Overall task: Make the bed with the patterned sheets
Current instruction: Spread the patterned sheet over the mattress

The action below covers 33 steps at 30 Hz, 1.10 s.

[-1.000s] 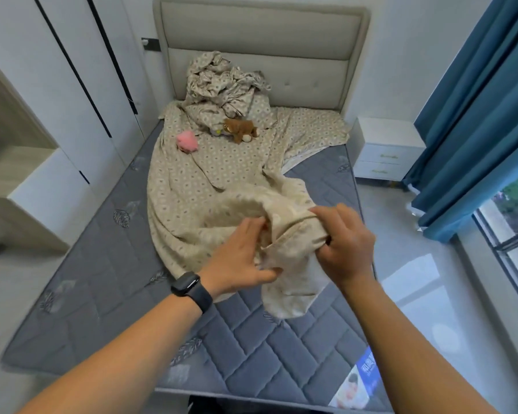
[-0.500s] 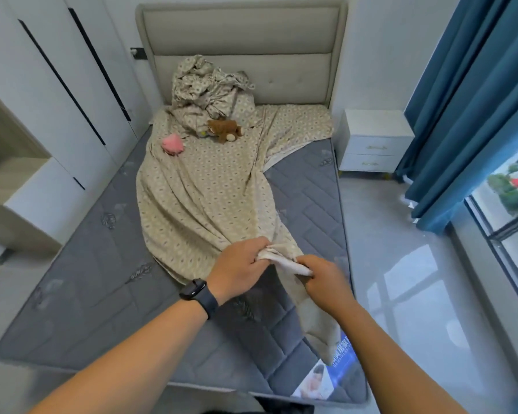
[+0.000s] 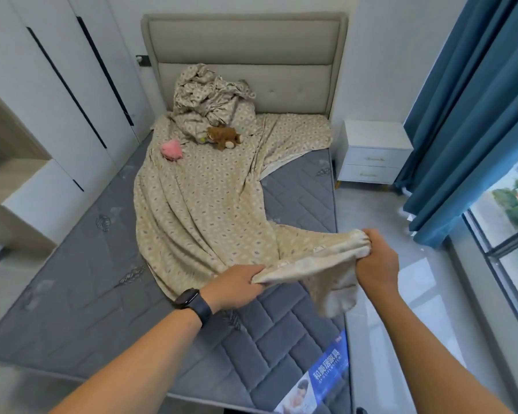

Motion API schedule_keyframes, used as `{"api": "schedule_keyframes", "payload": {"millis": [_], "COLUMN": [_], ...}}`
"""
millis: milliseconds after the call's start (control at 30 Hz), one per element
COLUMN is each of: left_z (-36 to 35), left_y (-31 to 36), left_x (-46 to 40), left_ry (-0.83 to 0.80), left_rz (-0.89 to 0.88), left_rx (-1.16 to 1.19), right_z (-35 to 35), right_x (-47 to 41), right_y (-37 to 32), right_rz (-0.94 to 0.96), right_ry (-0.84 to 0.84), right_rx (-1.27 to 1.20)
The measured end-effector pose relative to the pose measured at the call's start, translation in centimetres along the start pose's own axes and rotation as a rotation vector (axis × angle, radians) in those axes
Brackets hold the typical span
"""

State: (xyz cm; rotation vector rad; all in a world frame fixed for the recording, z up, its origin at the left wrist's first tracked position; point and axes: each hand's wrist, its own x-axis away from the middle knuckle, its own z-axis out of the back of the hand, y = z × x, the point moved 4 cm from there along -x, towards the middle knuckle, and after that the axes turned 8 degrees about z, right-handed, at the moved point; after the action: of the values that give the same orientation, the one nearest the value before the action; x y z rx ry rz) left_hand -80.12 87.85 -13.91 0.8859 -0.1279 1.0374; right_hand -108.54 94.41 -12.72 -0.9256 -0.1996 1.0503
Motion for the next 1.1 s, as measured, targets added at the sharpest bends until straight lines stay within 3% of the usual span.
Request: {"api": "schedule_keyframes", "payload": {"millis": [133,200,267,333,400,533,600,667,800,900,1033,1100], "left_z": [0.5,0.5,-0.5,-1.6,-4.2,-11.8,-13.8,-15.0,-15.1,-15.3,-18.0,-20.0], "left_y": [1.7,3.3,6.5,10.3,13.8,17.4,18.1,18.4,19.7,20.1,22.0,22.4], "left_x": [-0.5,-0.9,-1.9,-4.5,-7.2,-10.9,-11.9,-12.3,-11.0,-10.1,-7.5,-6.6], "left_ry": [-0.215,-0.232,-0.114,0.151,0.164,-0.072,-0.108,-0.111,-0.010,0.039,0.061,0.033], "left_rz": [0.128,0.203,0.285,0.312,0.357,0.564,0.549,0.502,0.339,0.282,0.222,0.218], "left_rx": [-0.159,-0.097,0.051,0.140,0.173,0.163,-0.017,-0.026,0.230,0.308,0.351,0.327], "right_z": [0.6,1.5,3.0,4.6,5.6,7.8,9.1,9.8,10.6,12.2,12.3,10.7], "right_x": [-1.6,-1.4,-0.7,0.2,1.1,3.4,3.7,3.9,4.6,3.7,1.1,-0.7], "right_y": [-1.3,-0.7,1.1,2.2,2.1,3.4,4.5,5.4,9.5,14.9,20.6,21.2], "right_rz": [0.211,0.303,0.398,0.531,0.647,0.825,0.867,0.871,0.630,0.286,-0.232,-0.440], "right_ry": [-0.164,-0.381,-0.656,-0.822,-0.884,-1.047,-1.069,-1.064,-1.160,-1.194,-0.893,-0.826], "right_rx": [-0.265,-0.316,-0.220,-0.123,-0.108,0.051,0.099,0.117,0.084,0.052,-0.144,-0.247]}}
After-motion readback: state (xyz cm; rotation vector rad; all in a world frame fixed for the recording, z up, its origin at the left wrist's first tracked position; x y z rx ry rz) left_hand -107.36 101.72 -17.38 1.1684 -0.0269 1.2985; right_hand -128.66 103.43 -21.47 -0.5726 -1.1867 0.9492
